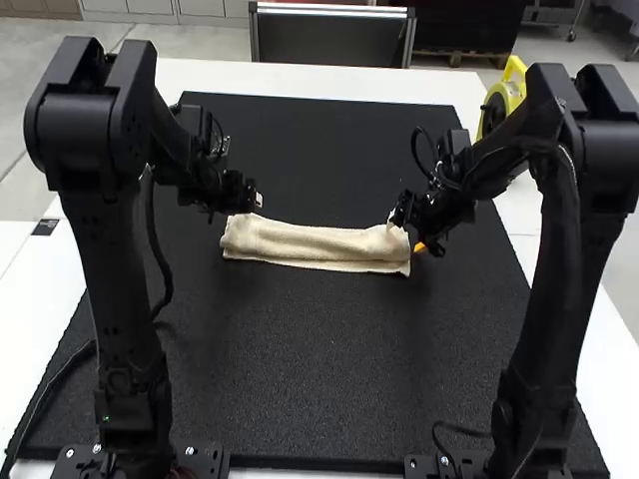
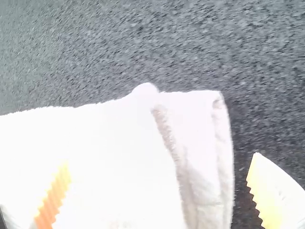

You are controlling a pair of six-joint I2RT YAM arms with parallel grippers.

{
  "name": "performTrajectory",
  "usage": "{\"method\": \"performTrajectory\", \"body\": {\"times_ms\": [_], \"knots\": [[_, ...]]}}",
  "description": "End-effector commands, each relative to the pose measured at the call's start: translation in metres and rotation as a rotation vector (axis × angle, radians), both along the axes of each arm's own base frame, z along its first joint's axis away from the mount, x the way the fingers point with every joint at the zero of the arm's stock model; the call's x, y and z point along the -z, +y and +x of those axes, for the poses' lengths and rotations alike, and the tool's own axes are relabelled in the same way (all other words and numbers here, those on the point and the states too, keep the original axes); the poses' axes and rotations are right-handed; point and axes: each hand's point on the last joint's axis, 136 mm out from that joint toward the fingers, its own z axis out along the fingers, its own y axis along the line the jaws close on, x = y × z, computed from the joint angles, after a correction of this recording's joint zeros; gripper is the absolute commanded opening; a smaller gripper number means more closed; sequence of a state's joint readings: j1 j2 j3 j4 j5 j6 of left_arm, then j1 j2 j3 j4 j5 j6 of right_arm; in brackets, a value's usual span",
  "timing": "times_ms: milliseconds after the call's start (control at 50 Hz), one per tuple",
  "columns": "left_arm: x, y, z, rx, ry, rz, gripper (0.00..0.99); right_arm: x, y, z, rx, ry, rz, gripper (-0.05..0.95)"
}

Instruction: Fold the towel.

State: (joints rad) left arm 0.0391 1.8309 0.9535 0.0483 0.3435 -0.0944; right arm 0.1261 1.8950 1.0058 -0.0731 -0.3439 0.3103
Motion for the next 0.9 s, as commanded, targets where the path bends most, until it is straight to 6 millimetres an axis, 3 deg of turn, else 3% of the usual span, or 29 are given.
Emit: {"method": "performTrajectory", "body": {"times_ms": [0,540,760,880], "knots": [[-0.028,-0.004,0.007,0.008,-0.065,-0.01,0.959,-0.011,0.012,0.001,-0.023,-0.019,0.023,0.87],[-0.034,-0.004,0.007,0.01,-0.073,-0.013,0.959,0.003,0.013,-0.016,-0.019,0.037,0.041,0.84],[-0.035,-0.004,0.007,0.011,-0.074,-0.014,0.959,0.003,0.019,-0.019,-0.027,0.046,0.06,0.7],[-0.035,-0.004,0.007,0.011,-0.073,-0.014,0.959,0.002,0.024,-0.022,-0.029,0.058,0.087,0.56]]}}
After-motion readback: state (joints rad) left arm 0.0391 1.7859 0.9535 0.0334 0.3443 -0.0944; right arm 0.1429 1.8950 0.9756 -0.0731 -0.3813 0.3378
